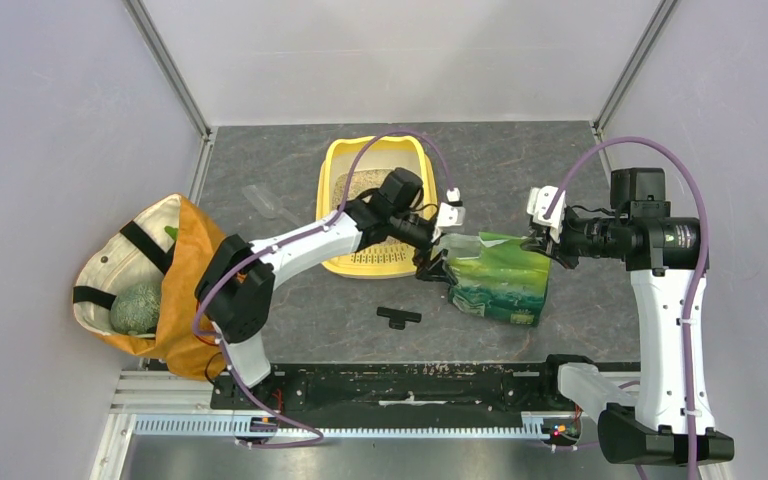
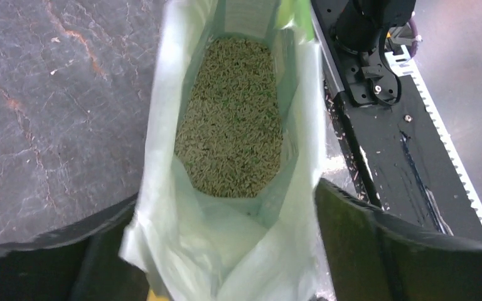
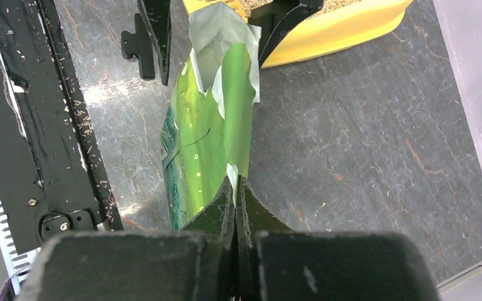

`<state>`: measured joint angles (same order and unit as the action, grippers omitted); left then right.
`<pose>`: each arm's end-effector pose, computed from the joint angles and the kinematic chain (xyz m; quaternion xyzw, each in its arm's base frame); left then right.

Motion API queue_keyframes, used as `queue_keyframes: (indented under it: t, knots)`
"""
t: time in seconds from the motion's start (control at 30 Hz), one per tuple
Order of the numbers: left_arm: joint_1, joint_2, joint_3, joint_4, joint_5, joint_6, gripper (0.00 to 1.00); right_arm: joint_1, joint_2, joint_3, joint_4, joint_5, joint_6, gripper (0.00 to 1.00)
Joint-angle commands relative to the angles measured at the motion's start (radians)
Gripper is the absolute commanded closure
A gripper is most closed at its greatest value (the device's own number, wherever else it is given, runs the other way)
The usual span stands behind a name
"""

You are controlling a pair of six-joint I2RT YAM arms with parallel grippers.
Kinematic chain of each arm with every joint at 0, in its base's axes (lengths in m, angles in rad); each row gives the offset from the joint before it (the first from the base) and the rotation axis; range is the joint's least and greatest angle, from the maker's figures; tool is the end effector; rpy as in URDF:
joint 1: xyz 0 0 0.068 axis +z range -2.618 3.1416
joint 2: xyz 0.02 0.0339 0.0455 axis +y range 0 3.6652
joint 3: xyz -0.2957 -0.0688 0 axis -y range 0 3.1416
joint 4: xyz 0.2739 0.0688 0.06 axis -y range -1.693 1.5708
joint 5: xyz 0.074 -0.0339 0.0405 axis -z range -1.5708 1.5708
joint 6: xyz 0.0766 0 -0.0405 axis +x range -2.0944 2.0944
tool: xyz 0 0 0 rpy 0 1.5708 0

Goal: Fill the litter box with clean litter

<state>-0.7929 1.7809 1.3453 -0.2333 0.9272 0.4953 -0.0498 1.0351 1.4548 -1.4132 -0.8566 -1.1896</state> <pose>0.2717 -0.3632 0.2671 0.6392 0.5267 -0.4558 0.3258 0.1652 0.0497 0.4301 -0.5700 0.6704 0.1737 0.4420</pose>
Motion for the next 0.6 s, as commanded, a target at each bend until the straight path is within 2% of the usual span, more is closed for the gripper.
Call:
queue_keyframes:
  t: [0.0, 0.07, 0.13, 0.17, 0.23, 0.27, 0.33, 0.37, 0.4, 0.43, 0.47, 0.57]
  knots:
    - [-0.032, -0.006, -0.011, 0.126, -0.026, -0.048, 0.16, -0.002, -0.003, 0.01, 0.039, -0.045, -0.034, 1.0]
    - [-0.017, -0.02, -0.011, 0.12, -0.086, -0.041, 0.46, -0.002, 0.0, 0.011, 0.039, -0.032, -0.032, 1.0]
    - [-0.011, -0.079, -0.048, 0.131, -0.162, -0.003, 0.94, -0.004, -0.003, 0.01, 0.039, -0.018, -0.027, 1.0]
    - [-0.011, -0.114, -0.079, 0.158, -0.196, 0.016, 0.98, -0.005, -0.005, 0.007, 0.038, -0.011, -0.027, 1.0]
    - [-0.014, -0.166, -0.129, 0.195, -0.265, 0.045, 0.98, -0.005, -0.011, 0.0, 0.036, -0.002, -0.021, 1.0]
    - [-0.015, -0.166, -0.122, 0.164, -0.284, 0.057, 0.98, -0.005, -0.012, -0.001, 0.032, 0.002, -0.018, 0.97]
    - [-0.014, -0.142, -0.089, 0.087, -0.3, 0.07, 0.98, -0.005, -0.004, 0.012, 0.018, 0.008, 0.019, 0.77]
    - [-0.014, -0.137, -0.087, 0.07, -0.294, 0.084, 0.98, -0.005, 0.003, 0.028, 0.004, 0.01, 0.048, 0.53]
    - [-0.015, -0.138, -0.098, 0.076, -0.288, 0.097, 0.98, -0.005, 0.015, 0.048, -0.008, 0.011, 0.103, 0.35]
    - [-0.019, -0.144, -0.114, 0.1, -0.286, 0.101, 0.98, -0.005, 0.025, 0.066, -0.023, 0.011, 0.141, 0.22]
    - [-0.024, -0.148, -0.121, 0.113, -0.287, 0.108, 0.98, -0.005, 0.034, 0.087, -0.031, 0.007, 0.187, 0.16]
    - [-0.045, -0.154, -0.125, 0.118, -0.305, 0.16, 0.96, -0.005, 0.065, 0.14, -0.034, -0.026, 0.32, 0.08]
